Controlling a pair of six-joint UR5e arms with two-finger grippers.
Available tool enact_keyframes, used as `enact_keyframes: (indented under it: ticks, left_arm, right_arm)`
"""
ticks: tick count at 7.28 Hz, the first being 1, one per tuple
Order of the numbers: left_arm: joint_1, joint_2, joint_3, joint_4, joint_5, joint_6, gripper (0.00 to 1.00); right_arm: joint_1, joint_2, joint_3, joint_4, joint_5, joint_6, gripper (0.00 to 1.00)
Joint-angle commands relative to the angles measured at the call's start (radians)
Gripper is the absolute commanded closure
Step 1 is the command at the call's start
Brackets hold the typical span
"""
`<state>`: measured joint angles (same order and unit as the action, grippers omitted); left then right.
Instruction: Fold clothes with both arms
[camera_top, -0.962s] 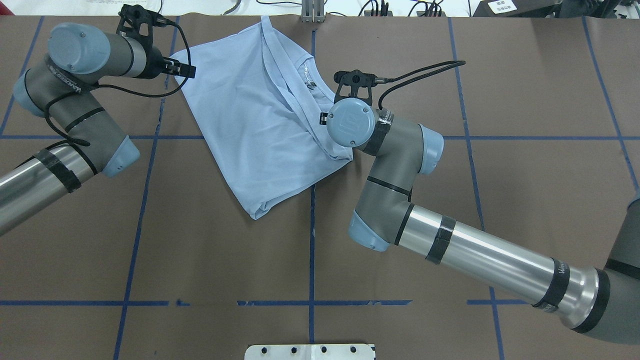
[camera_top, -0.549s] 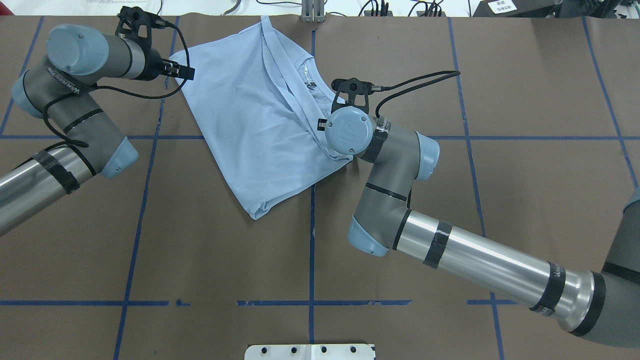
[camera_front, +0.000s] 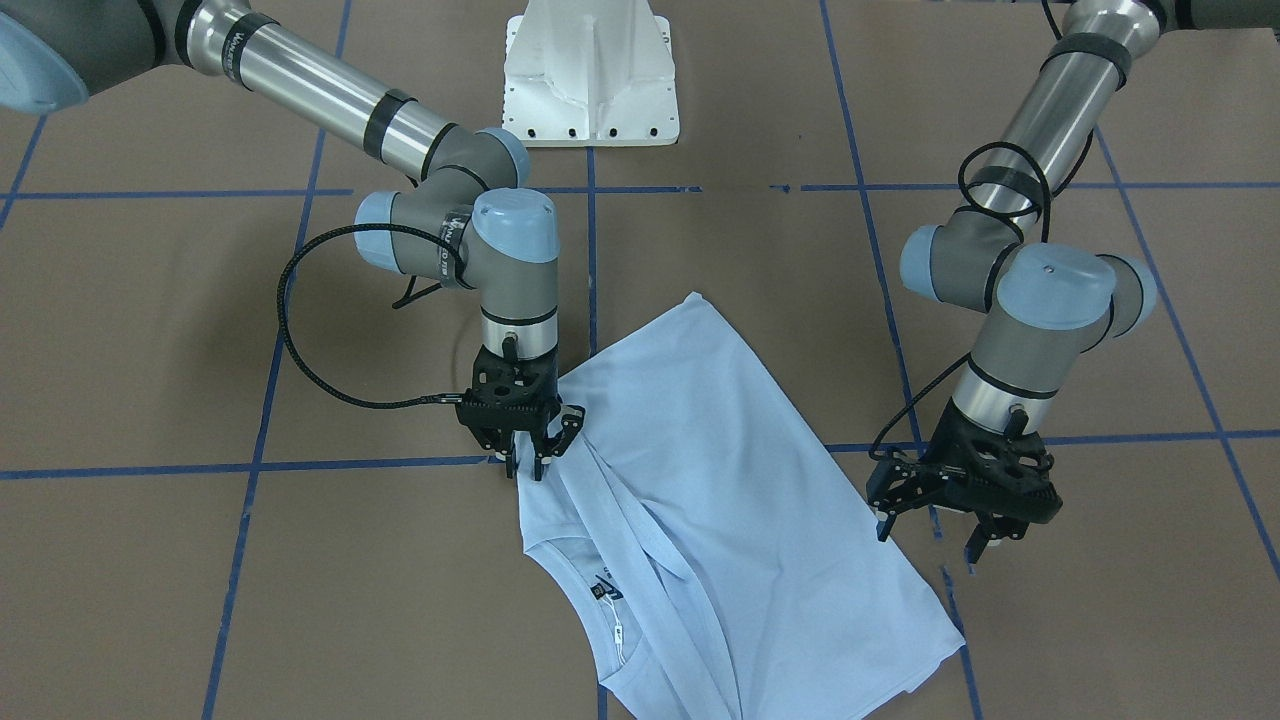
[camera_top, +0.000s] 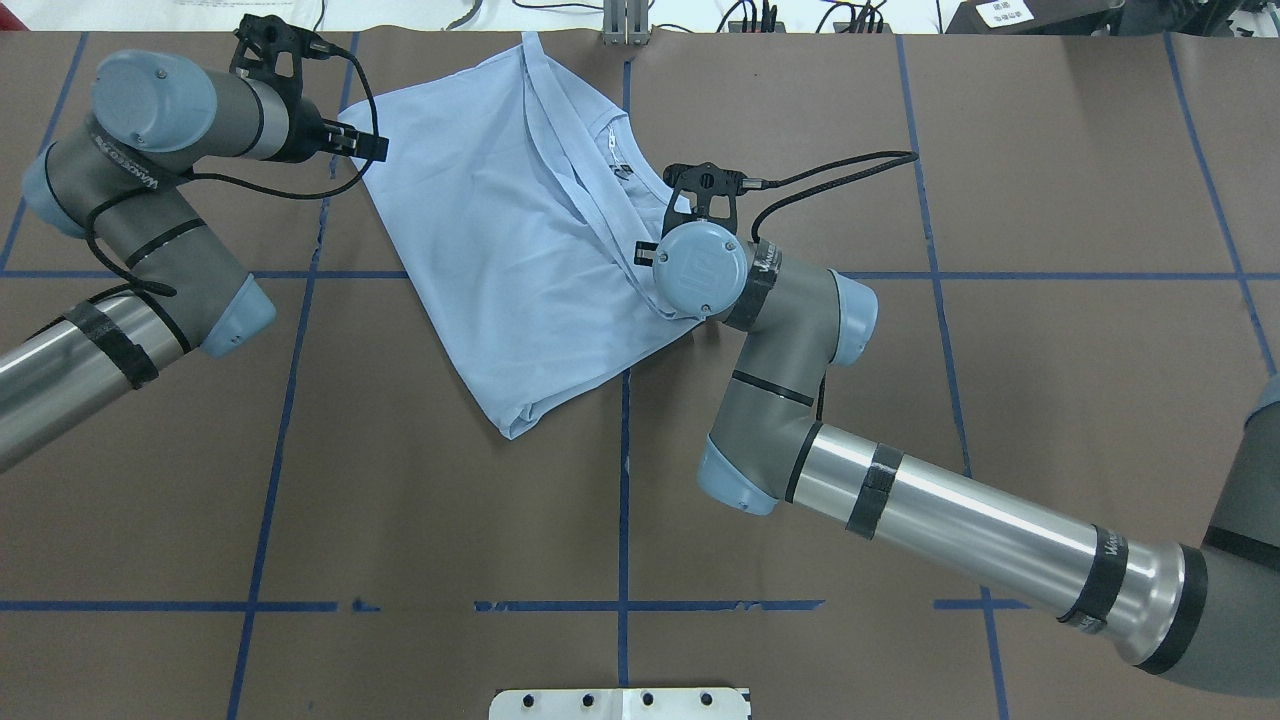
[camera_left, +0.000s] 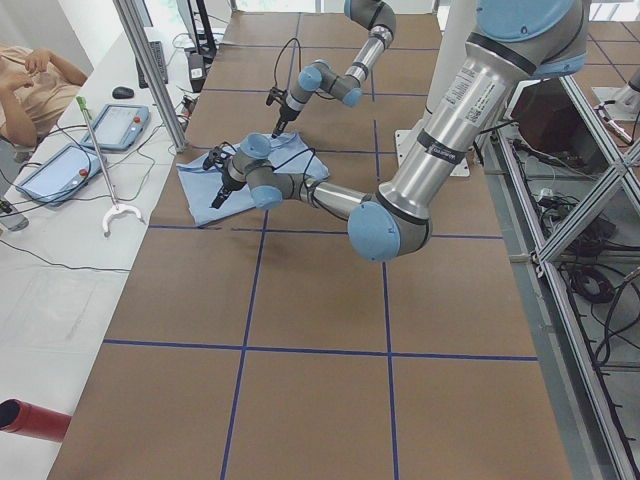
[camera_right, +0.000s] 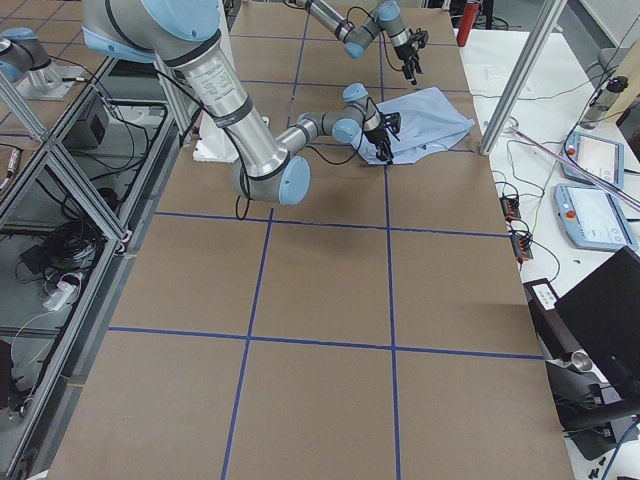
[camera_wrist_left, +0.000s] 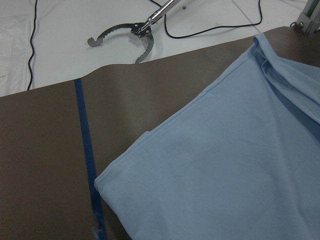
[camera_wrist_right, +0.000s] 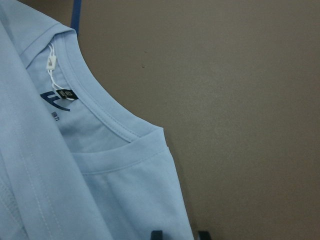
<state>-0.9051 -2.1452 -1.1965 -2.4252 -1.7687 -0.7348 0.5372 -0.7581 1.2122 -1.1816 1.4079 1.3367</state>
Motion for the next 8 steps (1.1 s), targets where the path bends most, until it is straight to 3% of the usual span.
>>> enact_keyframes:
  ticks: [1,4,5,6,8]
  left_arm:
    - [0.0,0.005,0.0,0.0,0.0,0.0,0.0]
    - [0.002,0.004,0.0,0.0,0.0,-0.002,0.0]
    - [0.0,0.004,0.0,0.0,0.0,-0.002,0.0]
    - [0.0,0.004,-0.006,0.0,0.0,-0.002,0.0]
    - [0.0,0.005,-0.021,0.0,0.0,-0.002,0.0]
  right_arm:
    - [0.0,-0.001,0.0,-0.001,-0.003,-0.002,1.0]
    - [0.001,-0.022,0.077,-0.032,0.008,-0.014,1.0]
    - [-0.012,-0.082,0.178,-0.071,0.005,-0.008,1.0]
    - [-0.078,-0.195,0.348,-0.085,-0.039,0.002,1.0]
    - [-0.236,-0.379,0.582,-0.124,-0.183,0.071,1.0]
